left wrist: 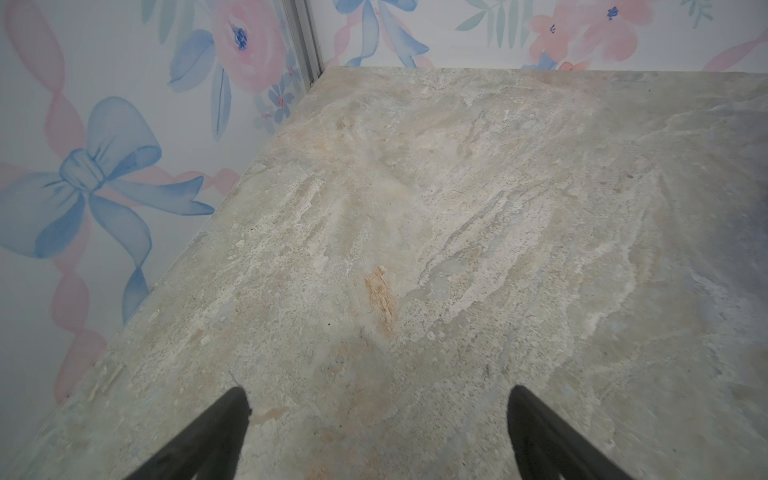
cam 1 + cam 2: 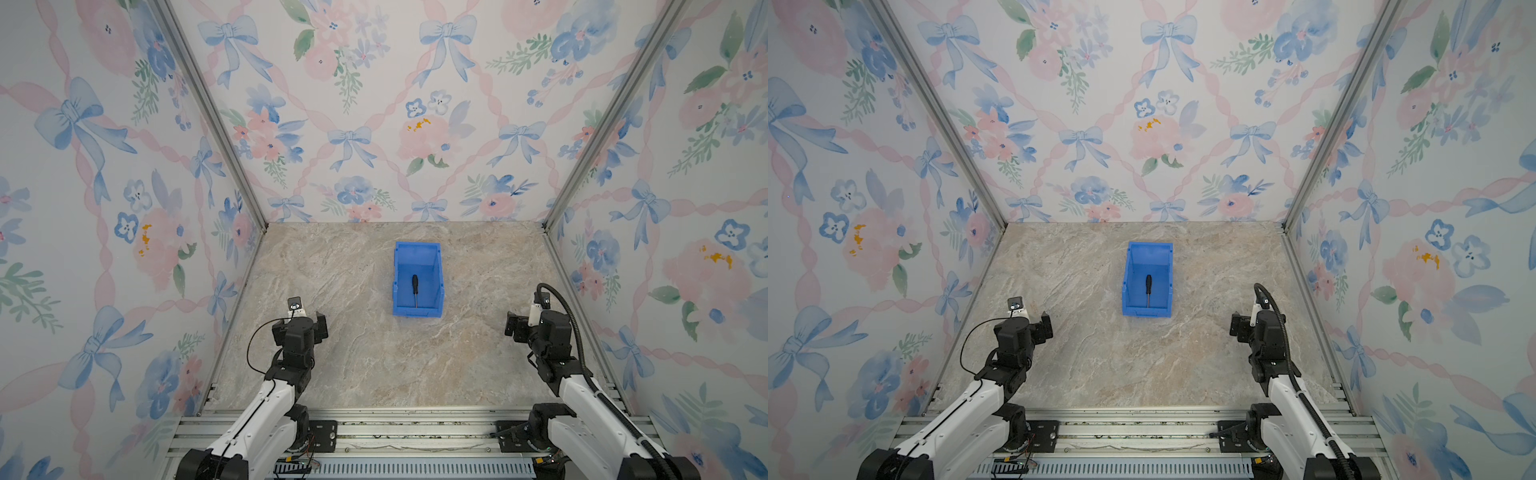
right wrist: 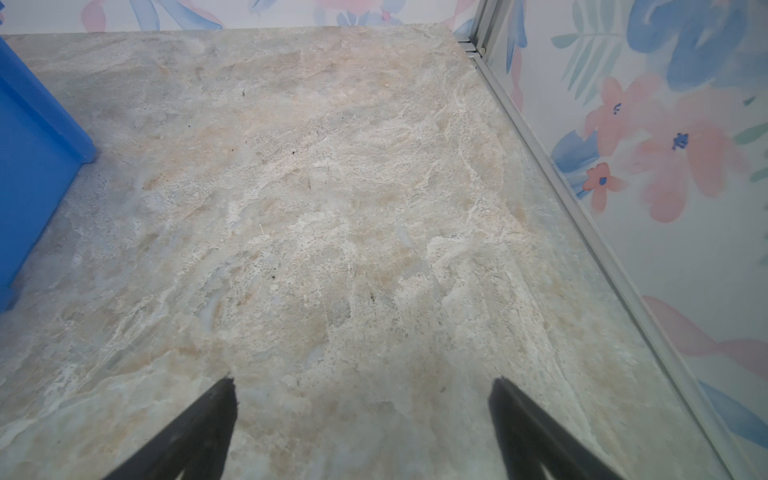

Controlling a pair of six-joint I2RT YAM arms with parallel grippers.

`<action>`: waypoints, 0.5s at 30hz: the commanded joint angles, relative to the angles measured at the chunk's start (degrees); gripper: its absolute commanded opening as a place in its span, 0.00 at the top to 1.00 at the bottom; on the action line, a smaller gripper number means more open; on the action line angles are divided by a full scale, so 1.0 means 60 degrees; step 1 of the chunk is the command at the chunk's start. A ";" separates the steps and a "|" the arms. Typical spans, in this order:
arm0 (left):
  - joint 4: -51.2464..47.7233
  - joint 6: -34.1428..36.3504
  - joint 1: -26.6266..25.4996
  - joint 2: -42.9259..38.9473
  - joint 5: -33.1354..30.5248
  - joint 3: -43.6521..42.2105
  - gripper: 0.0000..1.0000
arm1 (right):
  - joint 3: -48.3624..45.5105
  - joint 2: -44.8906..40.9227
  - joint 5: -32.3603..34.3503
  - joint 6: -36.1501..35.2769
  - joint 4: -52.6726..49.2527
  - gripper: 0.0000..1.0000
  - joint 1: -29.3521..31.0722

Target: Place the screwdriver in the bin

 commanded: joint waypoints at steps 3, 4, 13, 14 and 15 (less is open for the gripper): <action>0.1395 -0.0118 0.0144 0.0654 -0.0339 -0.0148 0.02 | -0.0010 0.0514 -0.0212 -0.0035 0.1046 0.03 -0.0205; 0.1625 -0.0118 0.0179 0.0777 -0.0326 -0.0169 0.03 | 0.0005 0.0658 -0.0233 -0.0005 0.1215 0.03 -0.0223; 0.3152 0.0476 0.0374 0.1963 0.0190 -0.0047 0.02 | 0.0161 0.1763 -0.0892 0.0219 0.2590 0.03 -0.0663; 0.3351 0.0549 0.0391 0.2010 0.0236 -0.0062 0.03 | 0.0191 0.1872 -0.0941 0.0258 0.2671 0.03 -0.0719; 0.3567 0.0585 0.0428 0.2082 0.0295 -0.0103 0.03 | 0.0236 0.2004 -0.0974 0.0287 0.2762 0.03 -0.0769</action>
